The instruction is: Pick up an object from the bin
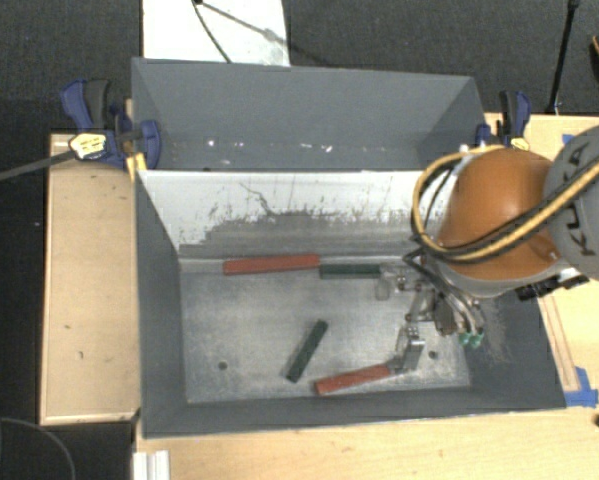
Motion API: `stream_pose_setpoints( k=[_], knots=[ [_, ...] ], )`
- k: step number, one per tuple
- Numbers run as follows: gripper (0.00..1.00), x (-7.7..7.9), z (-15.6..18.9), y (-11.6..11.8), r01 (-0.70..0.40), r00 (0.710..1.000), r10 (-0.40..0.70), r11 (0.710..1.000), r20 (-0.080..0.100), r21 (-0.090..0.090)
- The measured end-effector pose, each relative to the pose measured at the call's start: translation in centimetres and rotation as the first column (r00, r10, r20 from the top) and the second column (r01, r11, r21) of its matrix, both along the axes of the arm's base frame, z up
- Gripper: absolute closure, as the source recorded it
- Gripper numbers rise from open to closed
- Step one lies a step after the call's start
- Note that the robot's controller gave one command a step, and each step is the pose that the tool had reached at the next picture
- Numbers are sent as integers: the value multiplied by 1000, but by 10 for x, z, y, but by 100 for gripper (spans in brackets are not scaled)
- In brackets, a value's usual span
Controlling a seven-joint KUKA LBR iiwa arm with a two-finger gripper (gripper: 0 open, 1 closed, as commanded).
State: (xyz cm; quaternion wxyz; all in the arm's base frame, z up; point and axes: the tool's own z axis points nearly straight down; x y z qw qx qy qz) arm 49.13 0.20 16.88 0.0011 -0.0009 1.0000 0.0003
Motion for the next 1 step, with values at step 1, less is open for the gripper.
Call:
stream_pose_setpoints(
  k=[1],
  knots=[
    [0, -2, -101, -46, -43, 999, 43, 999, -5, -1]
  ],
)
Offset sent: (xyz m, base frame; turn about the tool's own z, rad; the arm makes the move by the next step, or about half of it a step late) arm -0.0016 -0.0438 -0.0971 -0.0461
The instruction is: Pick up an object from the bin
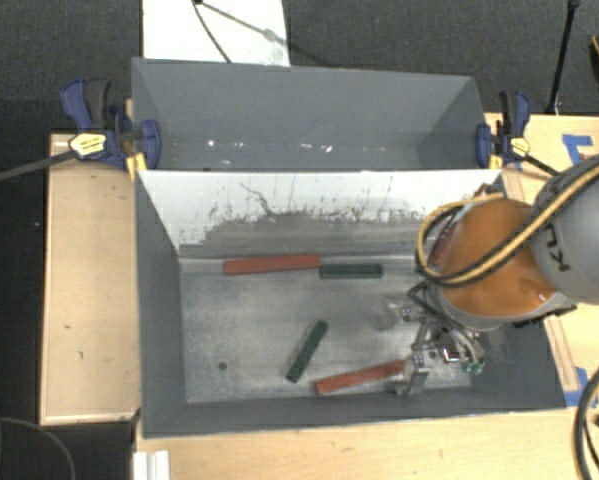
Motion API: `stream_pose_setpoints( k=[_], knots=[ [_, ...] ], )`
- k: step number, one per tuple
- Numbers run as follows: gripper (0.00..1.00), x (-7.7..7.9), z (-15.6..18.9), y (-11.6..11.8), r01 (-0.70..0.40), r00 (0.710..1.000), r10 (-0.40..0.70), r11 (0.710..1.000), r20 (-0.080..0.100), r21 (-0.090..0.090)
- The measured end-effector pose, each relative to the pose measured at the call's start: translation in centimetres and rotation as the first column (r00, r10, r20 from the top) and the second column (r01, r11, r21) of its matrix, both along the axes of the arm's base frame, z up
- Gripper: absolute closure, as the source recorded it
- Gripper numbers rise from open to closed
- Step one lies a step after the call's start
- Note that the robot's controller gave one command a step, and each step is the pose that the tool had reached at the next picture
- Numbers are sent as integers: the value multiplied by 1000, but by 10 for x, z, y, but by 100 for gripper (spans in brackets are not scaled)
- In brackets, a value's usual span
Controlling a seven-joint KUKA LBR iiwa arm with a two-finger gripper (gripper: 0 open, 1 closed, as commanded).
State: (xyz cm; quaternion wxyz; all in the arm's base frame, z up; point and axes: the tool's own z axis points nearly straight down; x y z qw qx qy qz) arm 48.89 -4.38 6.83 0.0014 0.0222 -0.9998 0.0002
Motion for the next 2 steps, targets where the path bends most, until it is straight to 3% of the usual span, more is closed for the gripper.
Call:
stream_pose_setpoints(
  k=[1, 2],
  knots=[
    [100, 1, 3, 2, -3, 1000, 3, 1000, 5, 1],
    [100, -9, 176, 6, -128, 992, 128, 992, 13, -2]
  ],
)
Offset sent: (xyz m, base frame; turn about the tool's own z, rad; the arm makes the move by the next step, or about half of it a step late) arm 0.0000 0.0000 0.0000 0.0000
